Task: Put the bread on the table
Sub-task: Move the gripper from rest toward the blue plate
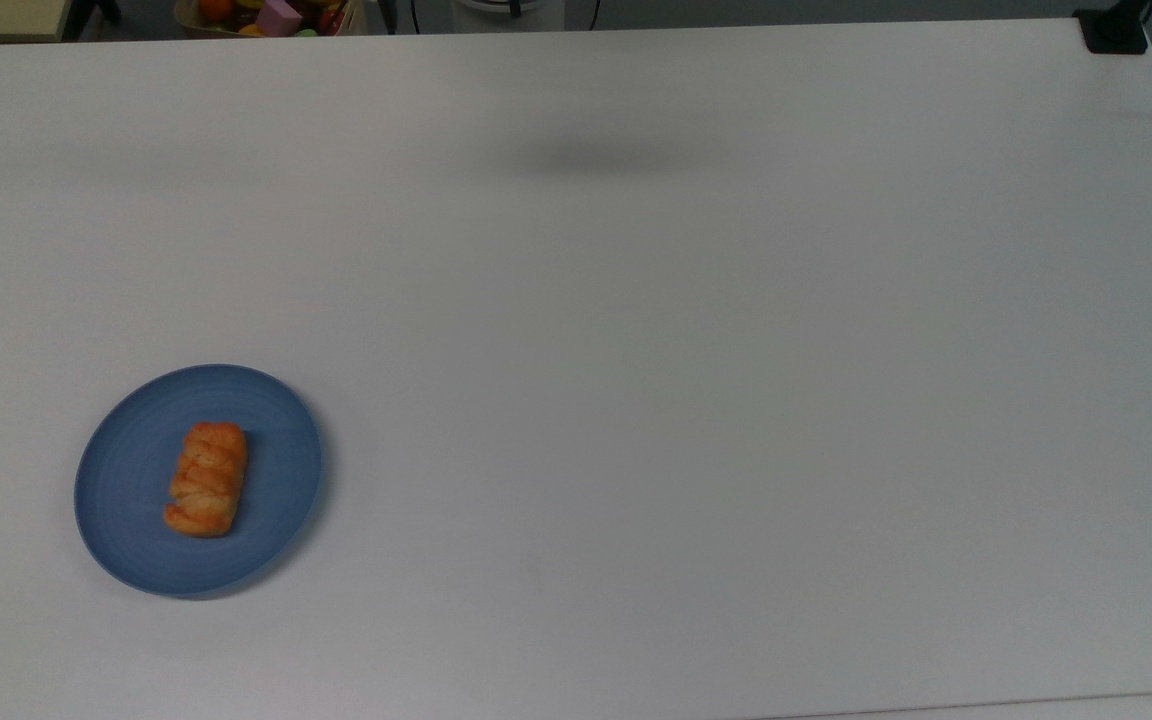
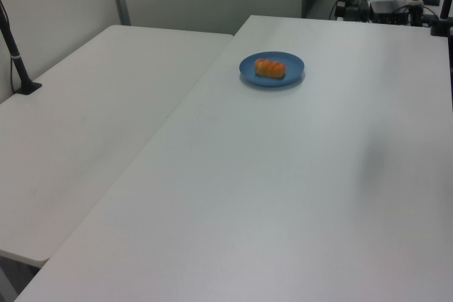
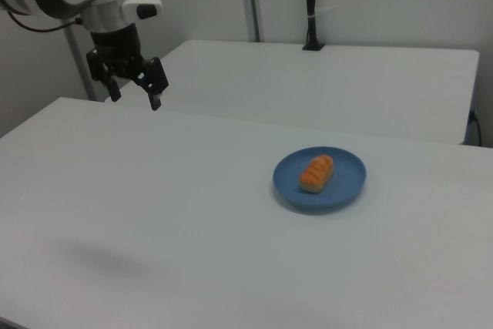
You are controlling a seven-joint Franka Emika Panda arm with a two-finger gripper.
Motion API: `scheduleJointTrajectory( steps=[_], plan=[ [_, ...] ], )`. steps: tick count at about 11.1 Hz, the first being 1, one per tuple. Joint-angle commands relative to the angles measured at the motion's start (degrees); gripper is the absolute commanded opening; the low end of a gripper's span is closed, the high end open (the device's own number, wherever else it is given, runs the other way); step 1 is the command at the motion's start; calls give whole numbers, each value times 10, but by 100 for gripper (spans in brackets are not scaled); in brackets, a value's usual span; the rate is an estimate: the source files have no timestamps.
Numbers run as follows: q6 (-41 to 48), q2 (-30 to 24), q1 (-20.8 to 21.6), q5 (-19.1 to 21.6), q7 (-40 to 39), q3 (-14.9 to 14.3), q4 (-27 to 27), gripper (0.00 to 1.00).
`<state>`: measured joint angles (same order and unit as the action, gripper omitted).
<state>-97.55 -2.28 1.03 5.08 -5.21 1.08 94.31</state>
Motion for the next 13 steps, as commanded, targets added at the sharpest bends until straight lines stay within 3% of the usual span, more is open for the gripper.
scheduleJointTrajectory(
  steps=[1, 11, 13],
  plan=[
    [-10, -16, 6, -10, -7, -5, 20, 100],
    [-4, -9, 6, -10, -15, -5, 18, 100],
    [-11, 17, 8, -10, -12, -5, 3, 100]
  ],
)
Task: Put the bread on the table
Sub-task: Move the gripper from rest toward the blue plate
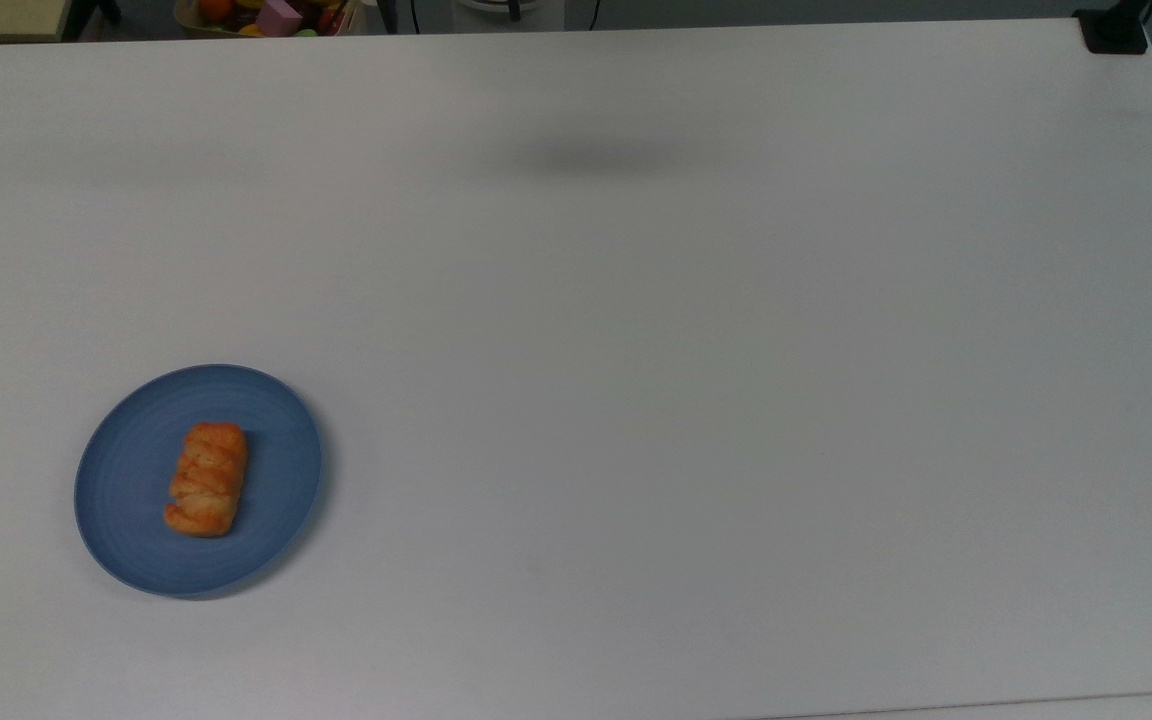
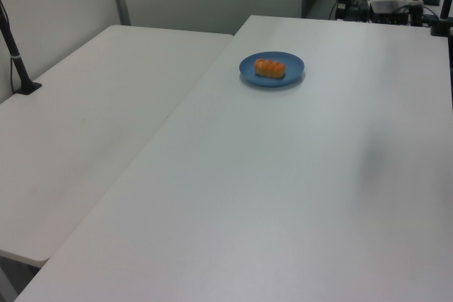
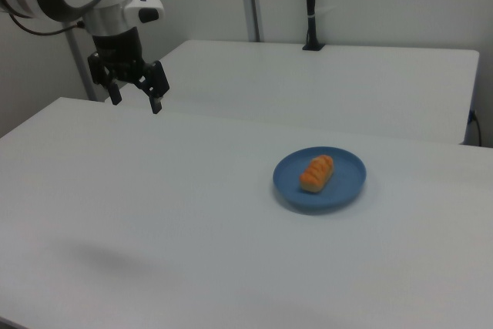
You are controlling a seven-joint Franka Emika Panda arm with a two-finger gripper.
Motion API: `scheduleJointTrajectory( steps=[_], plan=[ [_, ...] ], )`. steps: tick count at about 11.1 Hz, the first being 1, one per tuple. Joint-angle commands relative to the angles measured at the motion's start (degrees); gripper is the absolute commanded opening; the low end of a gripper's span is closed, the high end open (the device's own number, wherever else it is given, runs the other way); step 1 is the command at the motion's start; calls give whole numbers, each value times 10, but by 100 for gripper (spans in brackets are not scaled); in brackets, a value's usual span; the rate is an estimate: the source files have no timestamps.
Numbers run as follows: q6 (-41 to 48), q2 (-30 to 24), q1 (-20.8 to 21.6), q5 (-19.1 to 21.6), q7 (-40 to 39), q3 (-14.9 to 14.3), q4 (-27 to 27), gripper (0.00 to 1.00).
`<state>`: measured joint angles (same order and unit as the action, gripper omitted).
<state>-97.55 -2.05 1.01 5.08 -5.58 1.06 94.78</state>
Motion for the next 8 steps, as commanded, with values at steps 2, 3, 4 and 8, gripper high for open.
scheduleJointTrajectory(
  steps=[2, 3, 4, 8],
  plan=[
    [-5, 54, 10, -35, -7, -5, -46, 100],
    [-4, 73, 10, -39, -9, -13, -65, 100],
    [-4, 96, 10, -39, -15, -33, -94, 100],
    [45, 199, 3, -35, -91, -73, -222, 100]
  ],
)
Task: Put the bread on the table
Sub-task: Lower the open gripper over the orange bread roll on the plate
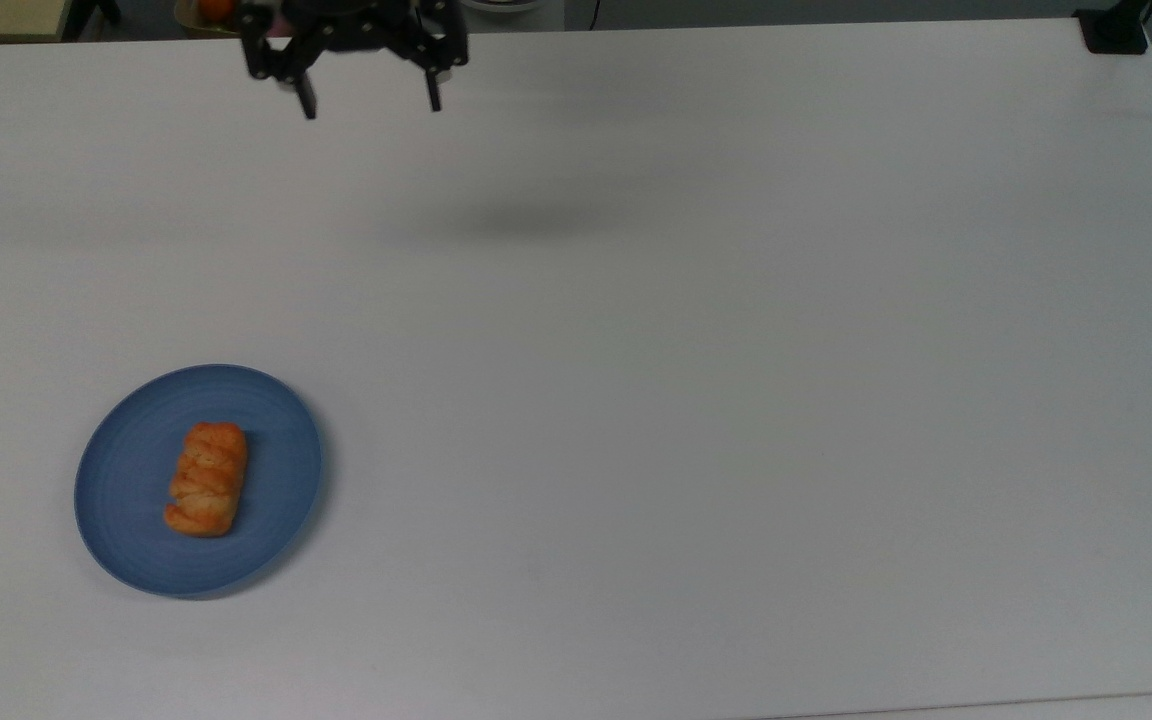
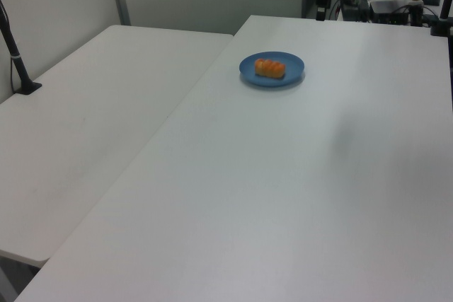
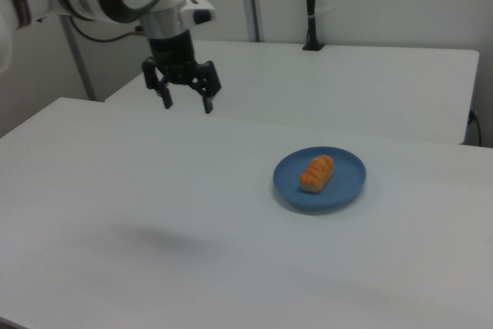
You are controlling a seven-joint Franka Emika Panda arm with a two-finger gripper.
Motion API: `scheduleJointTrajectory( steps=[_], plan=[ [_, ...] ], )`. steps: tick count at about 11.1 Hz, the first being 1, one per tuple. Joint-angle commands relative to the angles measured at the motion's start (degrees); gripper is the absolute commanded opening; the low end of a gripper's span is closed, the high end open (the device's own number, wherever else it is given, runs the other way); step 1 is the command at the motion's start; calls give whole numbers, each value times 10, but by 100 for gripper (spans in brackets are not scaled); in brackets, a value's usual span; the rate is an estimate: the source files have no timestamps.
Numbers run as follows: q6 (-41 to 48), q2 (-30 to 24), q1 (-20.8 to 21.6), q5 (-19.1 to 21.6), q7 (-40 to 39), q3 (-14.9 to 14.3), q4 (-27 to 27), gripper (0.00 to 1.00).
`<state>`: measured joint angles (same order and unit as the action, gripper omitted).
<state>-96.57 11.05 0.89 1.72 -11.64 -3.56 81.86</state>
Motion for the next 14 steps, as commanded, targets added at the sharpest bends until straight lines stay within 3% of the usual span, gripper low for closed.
scheduleJointTrajectory(
  steps=[1, 3, 8, 14],
  plan=[
    [34, 91, -6, 0, -37, -29, -116, 100],
    [4, 127, -29, 3, -61, -29, -134, 100],
    [-163, 194, -84, 66, -112, -29, -131, 100],
    [-329, 266, -104, 68, -90, -28, -126, 100]
  ],
)
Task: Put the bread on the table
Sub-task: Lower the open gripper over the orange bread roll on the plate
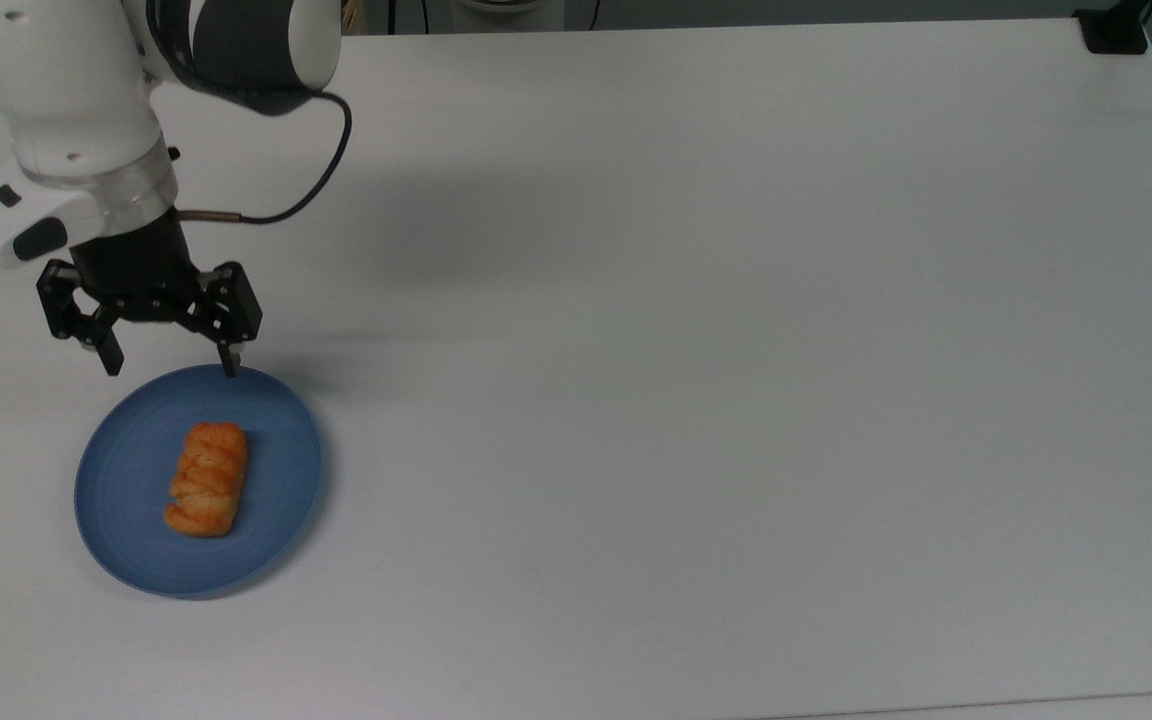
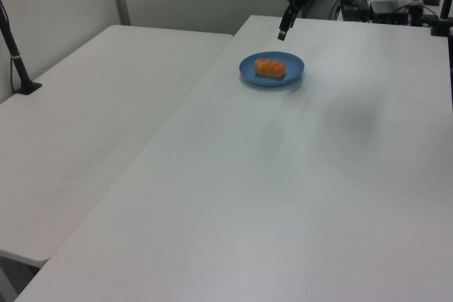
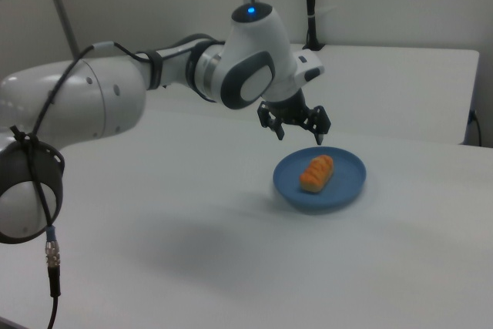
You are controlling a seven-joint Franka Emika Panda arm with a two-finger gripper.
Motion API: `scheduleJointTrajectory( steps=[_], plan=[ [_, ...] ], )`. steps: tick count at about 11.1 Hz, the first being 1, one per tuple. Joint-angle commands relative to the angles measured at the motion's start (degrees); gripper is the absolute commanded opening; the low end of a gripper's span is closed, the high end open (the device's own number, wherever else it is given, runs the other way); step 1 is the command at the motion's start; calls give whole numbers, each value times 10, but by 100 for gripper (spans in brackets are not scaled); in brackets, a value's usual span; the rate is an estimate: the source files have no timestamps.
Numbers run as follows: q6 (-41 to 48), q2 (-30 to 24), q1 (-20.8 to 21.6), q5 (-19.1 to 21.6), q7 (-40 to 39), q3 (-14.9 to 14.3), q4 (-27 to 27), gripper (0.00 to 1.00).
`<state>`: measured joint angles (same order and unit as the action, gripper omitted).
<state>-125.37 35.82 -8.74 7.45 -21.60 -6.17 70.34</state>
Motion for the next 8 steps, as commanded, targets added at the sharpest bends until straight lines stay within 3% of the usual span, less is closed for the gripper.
scheduleJointTrajectory(
  steps=[1, 8],
  plan=[
    [-64, 31, -8, 11, 16, -2, -9, 100],
    [-188, 93, 7, 8, 52, -1, 5, 100]
  ],
)
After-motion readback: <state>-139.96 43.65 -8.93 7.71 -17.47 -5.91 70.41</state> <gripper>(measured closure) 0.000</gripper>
